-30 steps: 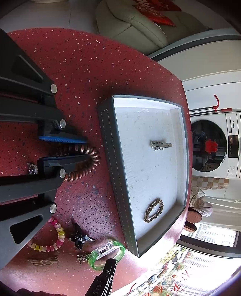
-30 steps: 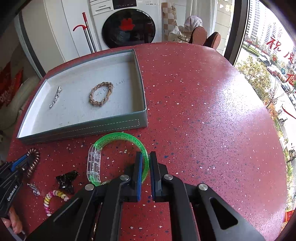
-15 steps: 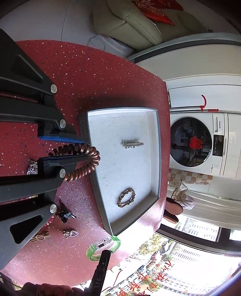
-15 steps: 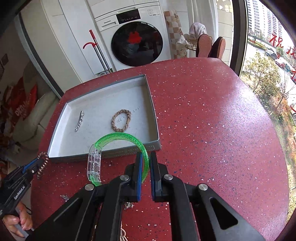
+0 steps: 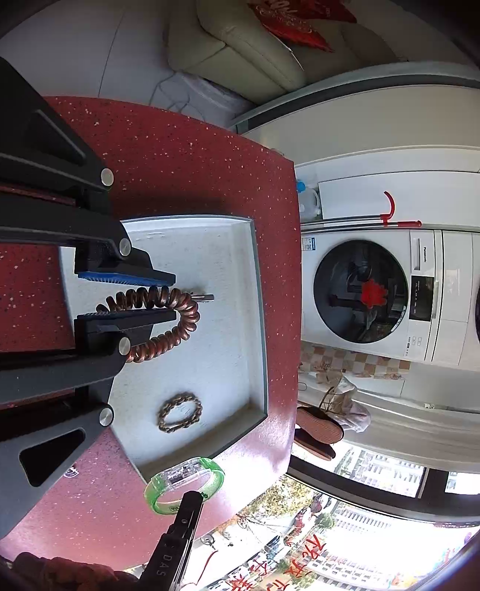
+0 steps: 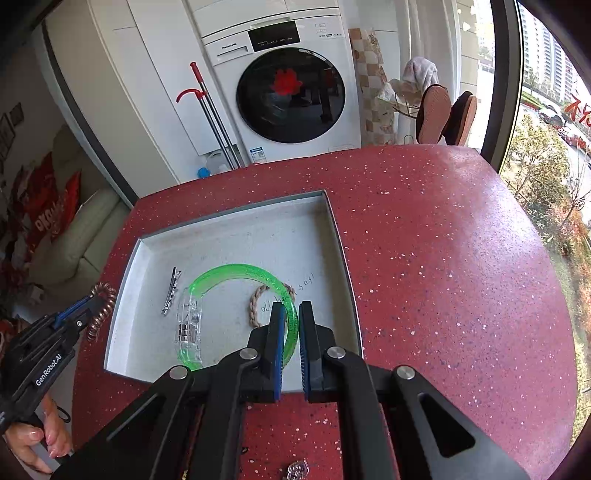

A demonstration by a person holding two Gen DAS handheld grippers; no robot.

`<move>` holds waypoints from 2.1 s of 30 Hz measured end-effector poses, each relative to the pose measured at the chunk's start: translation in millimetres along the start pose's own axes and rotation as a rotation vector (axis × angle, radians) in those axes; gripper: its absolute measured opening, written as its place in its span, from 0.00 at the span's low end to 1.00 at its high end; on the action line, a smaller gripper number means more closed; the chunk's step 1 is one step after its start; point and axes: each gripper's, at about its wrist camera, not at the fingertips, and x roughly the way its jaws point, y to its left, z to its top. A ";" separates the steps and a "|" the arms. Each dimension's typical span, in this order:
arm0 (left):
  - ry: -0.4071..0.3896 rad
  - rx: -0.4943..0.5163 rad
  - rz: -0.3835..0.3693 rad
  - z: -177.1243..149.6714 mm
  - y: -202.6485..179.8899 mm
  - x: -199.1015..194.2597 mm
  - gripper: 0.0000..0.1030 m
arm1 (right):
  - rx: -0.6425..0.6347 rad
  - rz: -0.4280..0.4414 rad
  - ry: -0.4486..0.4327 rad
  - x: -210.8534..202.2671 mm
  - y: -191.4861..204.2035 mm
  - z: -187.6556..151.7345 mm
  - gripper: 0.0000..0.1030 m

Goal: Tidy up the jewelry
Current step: 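Carry the coiled hair tie and green bangle with both tools into the tray, then open the right tool to drop the bangle onto the braided bracelet while the left tool releases the coil, then move the left tool to the silver heart pendant while the right tool reaches the cream claw clip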

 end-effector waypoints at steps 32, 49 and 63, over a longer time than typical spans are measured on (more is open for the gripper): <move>0.101 0.130 0.169 6.3 -26.9 109.8 0.29 | -0.029 -0.066 0.085 91.0 5.0 11.7 0.21; 0.034 0.108 0.159 9.6 -26.8 86.7 1.00 | 0.040 0.019 0.025 42.4 -3.0 3.7 0.41; -0.054 0.101 0.153 2.3 -22.1 26.2 1.00 | 0.054 0.034 -0.071 -14.5 -0.1 -19.3 0.80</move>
